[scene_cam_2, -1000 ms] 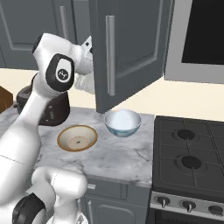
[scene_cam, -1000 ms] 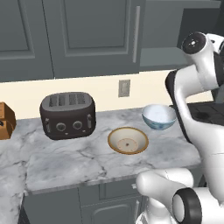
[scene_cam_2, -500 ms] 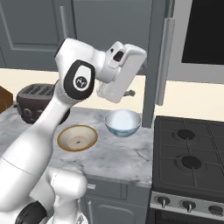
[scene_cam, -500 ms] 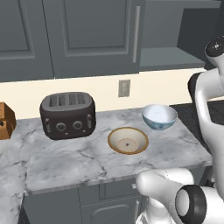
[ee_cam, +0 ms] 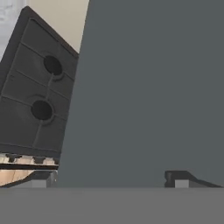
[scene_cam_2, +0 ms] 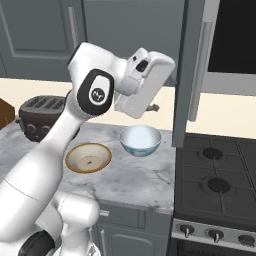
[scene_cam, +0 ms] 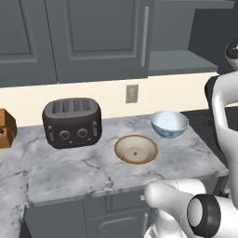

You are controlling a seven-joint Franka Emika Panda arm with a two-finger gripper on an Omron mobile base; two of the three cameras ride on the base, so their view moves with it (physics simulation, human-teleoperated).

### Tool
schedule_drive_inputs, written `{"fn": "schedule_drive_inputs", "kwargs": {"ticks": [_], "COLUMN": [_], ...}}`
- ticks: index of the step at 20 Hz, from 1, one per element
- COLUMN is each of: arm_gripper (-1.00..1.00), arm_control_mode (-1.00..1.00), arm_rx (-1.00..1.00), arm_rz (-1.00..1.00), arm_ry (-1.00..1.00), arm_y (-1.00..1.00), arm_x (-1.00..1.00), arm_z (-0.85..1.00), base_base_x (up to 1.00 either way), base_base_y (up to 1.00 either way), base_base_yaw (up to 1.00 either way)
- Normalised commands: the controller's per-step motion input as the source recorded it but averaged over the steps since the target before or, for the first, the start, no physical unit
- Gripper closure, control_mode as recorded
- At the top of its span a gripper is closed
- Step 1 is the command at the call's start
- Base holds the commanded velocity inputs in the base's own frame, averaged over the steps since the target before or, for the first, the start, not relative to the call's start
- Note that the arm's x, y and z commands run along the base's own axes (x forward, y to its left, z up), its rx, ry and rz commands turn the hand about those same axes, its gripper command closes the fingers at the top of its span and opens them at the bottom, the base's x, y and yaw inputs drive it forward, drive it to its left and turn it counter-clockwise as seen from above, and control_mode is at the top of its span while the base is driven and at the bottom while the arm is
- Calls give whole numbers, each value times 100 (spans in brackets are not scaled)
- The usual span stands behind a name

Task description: Open the cabinet. Pick the bowls from the counter and place them in the cabinet. Then close the cabinet.

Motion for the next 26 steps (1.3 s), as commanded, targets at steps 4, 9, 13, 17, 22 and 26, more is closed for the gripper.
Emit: {"fn": "schedule_drive_inputs", "kwargs": {"ticks": [4,9,13,17,22,26], "arm_gripper": [-100,-100,-100,-100,-100,-100], "arm_control_mode": [-100,-100,-100,-100,-100,-100], "arm_rx": [19,14,4,4,18,28], "arm_rz": [0,1,0,2,15,25], "arm_ry": [-18,-26,-26,-22,-23,-20], "arm_y": [34,82,100,100,93,75], "arm_x": [-50,-57,-47,-32,-11,0], "arm_z": [0,-7,-15,-22,-18,-11], "base_base_x": [0,0,0,0,0,0], "base_base_y": [0,0,0,0,0,0], "base_base_yaw": [0,0,0,0,0,0]}}
